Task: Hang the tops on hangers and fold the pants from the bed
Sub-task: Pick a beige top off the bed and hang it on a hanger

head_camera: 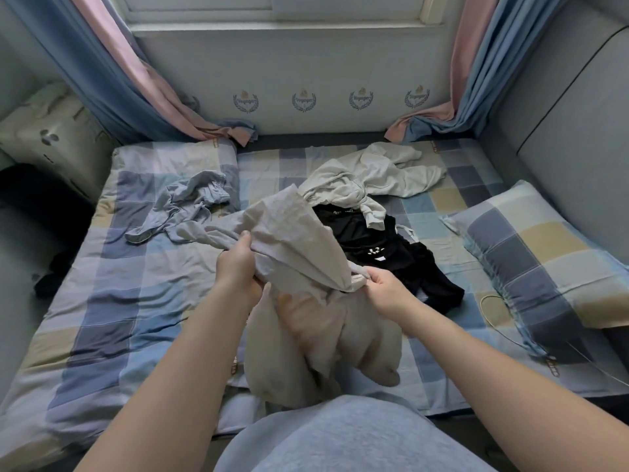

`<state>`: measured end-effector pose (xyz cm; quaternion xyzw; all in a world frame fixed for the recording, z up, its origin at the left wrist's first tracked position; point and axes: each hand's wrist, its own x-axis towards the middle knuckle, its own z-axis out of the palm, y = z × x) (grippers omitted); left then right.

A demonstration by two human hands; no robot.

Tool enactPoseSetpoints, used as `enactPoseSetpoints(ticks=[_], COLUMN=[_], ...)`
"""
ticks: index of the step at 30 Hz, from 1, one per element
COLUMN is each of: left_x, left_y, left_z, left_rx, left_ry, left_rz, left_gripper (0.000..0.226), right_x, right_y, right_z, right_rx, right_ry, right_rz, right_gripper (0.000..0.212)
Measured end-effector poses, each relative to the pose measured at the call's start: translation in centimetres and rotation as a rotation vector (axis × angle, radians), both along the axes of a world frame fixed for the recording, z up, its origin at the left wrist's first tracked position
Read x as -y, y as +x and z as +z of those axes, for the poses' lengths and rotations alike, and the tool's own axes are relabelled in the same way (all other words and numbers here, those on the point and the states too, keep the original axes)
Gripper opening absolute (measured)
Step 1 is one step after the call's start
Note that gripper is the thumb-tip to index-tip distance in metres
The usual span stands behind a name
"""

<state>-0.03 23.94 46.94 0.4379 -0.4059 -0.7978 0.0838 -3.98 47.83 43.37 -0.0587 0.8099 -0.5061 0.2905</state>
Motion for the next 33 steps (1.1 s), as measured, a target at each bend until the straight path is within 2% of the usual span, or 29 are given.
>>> enactPoseSetpoints(ticks=[4,6,9,11,14,15,17,20,22,24,26,30,33], left_x=[-0.7,-1.6,-3.2,-4.6,-7.0,-7.8,-8.7,-8.3,-7.2,-6.1,-5.1,-4.2,-4.3], left_y=[0.6,1.0,1.6,1.9,2.3,2.4,2.4,1.9,1.6,1.4,1.1,0.6,0.6], left_z=[-1.2,-1.5,-1.1,-0.7,-1.5,-2.0,-2.5,-2.7,-2.5,-2.3,-2.1,-0.8,0.0], left_rx=[0.088,0.114,-0.066,-0.191,-0.300,-0.303,-0.271,-0.220,-0.196,-0.132,-0.093,-0.111,-0.149], left_ry=[-0.137,-0.385,-0.717,-0.754,-0.565,-0.542,-0.623,-0.688,-0.612,-0.538,-0.420,-0.176,-0.073], left_rz=[-0.194,-0.372,-0.616,-0.834,-1.028,-1.022,-0.930,-0.750,-0.586,-0.416,-0.304,-0.172,-0.123], left_gripper=[0.051,0.069,0.082,0.082,0.067,0.054,0.032,0.025,0.020,0.016,0.017,0.017,0.015], right_x=[0.7,0.9,1.4,2.0,2.8,3.0,3.2,2.6,1.5,-0.2,-1.5,-2.3,-1.6], right_y=[-0.3,-0.5,-1.0,-1.3,-1.9,-2.1,-2.5,-2.5,-1.9,-0.8,0.7,3.7,5.1], right_z=[1.5,2.4,4.4,5.9,8.0,8.5,8.9,8.2,6.6,4.3,1.7,-2.2,-3.6], right_rx=[-0.064,-0.089,-0.142,-0.147,-0.089,-0.060,-0.035,-0.090,-0.079,-0.051,0.006,0.264,0.361], right_ry=[0.005,-0.019,-0.082,-0.150,-0.279,-0.313,-0.362,-0.350,-0.258,-0.061,0.079,0.052,0.199], right_rz=[-0.028,-0.051,-0.043,-0.037,-0.089,-0.119,-0.157,-0.137,-0.050,0.045,0.113,0.103,0.168], right_gripper=[0.026,0.026,0.023,0.023,0.023,0.020,0.016,0.007,0.037,0.071,0.088,0.091,0.080])
